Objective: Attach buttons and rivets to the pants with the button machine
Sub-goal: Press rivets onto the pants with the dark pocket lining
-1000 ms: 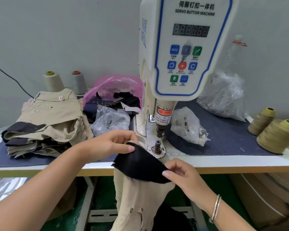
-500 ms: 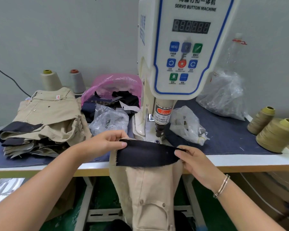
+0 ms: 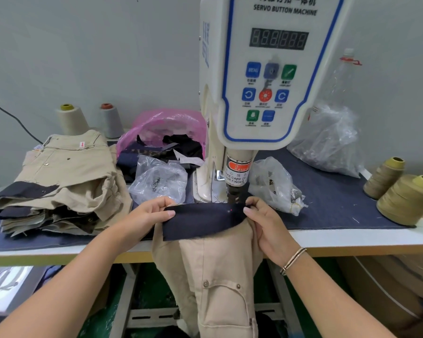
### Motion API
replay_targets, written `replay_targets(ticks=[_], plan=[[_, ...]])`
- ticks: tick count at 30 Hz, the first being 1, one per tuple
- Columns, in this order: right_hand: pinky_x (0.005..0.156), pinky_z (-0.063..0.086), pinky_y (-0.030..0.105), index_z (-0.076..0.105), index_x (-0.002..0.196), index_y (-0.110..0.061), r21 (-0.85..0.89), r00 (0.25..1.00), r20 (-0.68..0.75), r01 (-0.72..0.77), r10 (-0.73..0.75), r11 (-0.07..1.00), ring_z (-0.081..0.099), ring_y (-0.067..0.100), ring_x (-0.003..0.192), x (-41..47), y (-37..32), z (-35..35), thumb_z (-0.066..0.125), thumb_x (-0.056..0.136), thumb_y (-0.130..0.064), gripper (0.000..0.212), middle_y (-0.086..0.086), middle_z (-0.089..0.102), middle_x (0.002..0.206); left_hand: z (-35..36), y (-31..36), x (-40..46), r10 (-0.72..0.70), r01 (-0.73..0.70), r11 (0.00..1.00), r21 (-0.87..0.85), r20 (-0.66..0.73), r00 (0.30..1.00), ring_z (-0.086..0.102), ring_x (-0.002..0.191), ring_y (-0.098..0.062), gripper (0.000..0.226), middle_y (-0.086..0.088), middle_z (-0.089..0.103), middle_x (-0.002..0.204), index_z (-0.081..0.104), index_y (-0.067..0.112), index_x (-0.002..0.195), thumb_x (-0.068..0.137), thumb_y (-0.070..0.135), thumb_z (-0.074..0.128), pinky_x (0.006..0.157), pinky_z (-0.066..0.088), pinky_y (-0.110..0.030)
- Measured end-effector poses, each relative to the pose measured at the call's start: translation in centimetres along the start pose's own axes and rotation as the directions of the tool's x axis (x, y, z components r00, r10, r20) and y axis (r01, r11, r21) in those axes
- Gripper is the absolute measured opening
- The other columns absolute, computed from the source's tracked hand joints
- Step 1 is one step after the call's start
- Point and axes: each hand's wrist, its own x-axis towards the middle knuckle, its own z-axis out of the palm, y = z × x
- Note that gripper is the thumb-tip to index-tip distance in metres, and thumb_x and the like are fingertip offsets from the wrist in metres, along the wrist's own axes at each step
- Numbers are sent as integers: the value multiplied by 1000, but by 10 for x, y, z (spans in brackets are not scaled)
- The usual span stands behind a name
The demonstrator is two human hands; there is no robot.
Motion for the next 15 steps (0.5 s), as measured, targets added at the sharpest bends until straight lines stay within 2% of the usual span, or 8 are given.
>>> replay_targets(ticks=[8,12,15], plan=[[63,50,20,53,91,-16,16,999,-19,26,-25,1000,60,7,69,3,7,-6,48,90,2,19,-2,64,76,1,0,-1,9,-9,1000,26,-17,1000,59,77,-15,5,-7,62,85,53,7,92,95,5,49,67,47,-21],[59,49,17,50,91,-16,1,999,-17,46,-46,999,59,3,65,4,8,-6,45,91,4,20,-7,64,71,0,-2,0,5,-4,999,39,-18,1000,57,80,-18,3,-10,60,86,52,6,94,95,6,50,70,45,-24],[59,48,18,50,91,-15,4,998,-21,54,-54,999,57,4,64,4,8,-5,45,91,4,20,-6,62,71,-1,-2,0,10,-10,999,35,-7,1000,59,76,-14,5,-6,63,83,53,7,91,95,6,50,67,46,-20]])
